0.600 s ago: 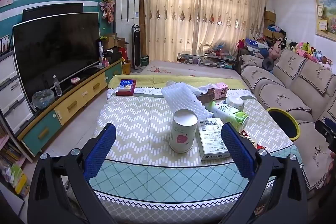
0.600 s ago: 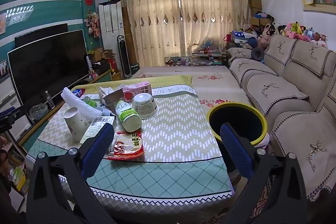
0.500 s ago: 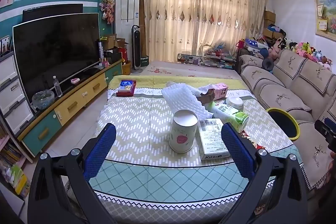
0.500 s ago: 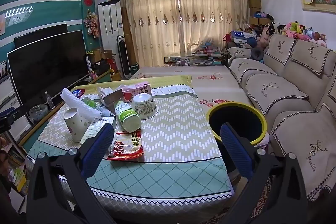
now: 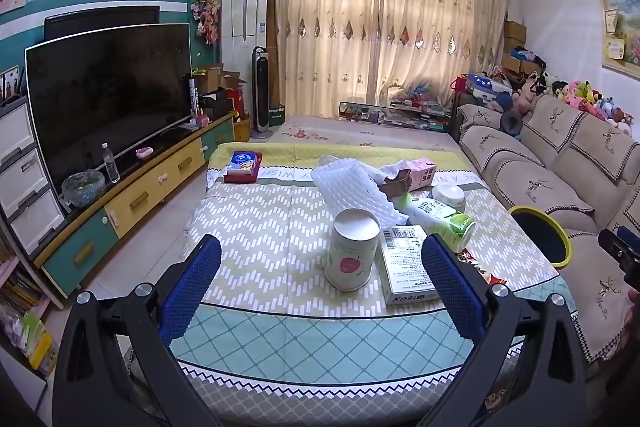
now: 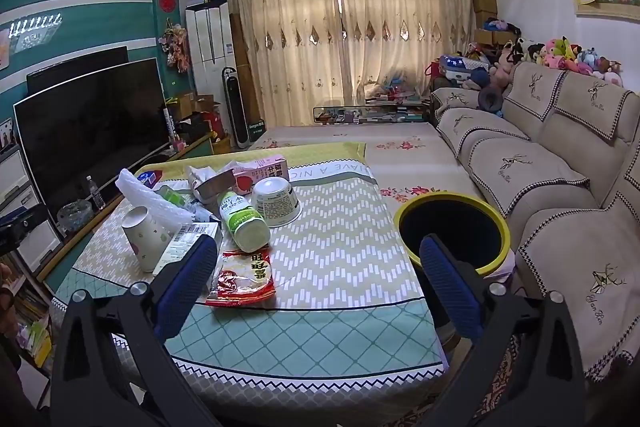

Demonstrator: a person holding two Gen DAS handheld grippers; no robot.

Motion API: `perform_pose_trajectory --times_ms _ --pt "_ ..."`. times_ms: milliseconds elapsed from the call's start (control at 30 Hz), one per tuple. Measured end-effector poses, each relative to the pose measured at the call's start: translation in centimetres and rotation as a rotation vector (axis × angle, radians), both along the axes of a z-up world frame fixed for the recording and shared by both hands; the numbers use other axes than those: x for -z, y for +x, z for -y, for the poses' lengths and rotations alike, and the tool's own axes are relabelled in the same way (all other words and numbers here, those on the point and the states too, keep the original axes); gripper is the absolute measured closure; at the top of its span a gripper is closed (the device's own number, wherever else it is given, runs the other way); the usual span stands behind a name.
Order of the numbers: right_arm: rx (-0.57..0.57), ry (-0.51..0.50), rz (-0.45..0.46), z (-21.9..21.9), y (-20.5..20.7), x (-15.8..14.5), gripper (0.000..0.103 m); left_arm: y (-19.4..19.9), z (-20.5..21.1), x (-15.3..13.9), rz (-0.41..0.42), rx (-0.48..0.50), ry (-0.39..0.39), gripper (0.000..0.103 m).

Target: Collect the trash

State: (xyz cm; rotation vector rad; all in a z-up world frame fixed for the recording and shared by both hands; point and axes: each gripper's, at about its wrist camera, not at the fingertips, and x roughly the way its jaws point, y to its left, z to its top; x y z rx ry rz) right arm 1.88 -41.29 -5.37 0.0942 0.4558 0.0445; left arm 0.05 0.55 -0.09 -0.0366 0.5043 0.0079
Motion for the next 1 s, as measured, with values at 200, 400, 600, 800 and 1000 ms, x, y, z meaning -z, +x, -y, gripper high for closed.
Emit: perform_pose_trajectory --times_ms 200,400,600,800,1000 --pt "0.0 0.002 -0.001 0.16 0.25 0.18 0.006 -0.14 -0.21 -0.38 0.001 0.004 0.0 0.004" --pt "0.001 0.008 -0.005 0.16 0.2 0.09 0.006 -0.4 0.08 -0.52 0.0 0.007 0.003 0.004" --pt "0.004 0.018 -0.01 0.55 0.46 -0.05 0.006 -0.37 0.08 -0.51 0.0 0.007 0.002 0.004" --pt "0.001 0.02 -0.012 0.5 0.36 -0.05 0.006 -0.38 0.1 -0.5 0.0 0.007 0.002 0.004" --pt "0.001 0.021 -0.013 0.54 0.41 0.01 0.006 -0.43 0.15 -0.49 -0.002 0.006 0.002 0.004"
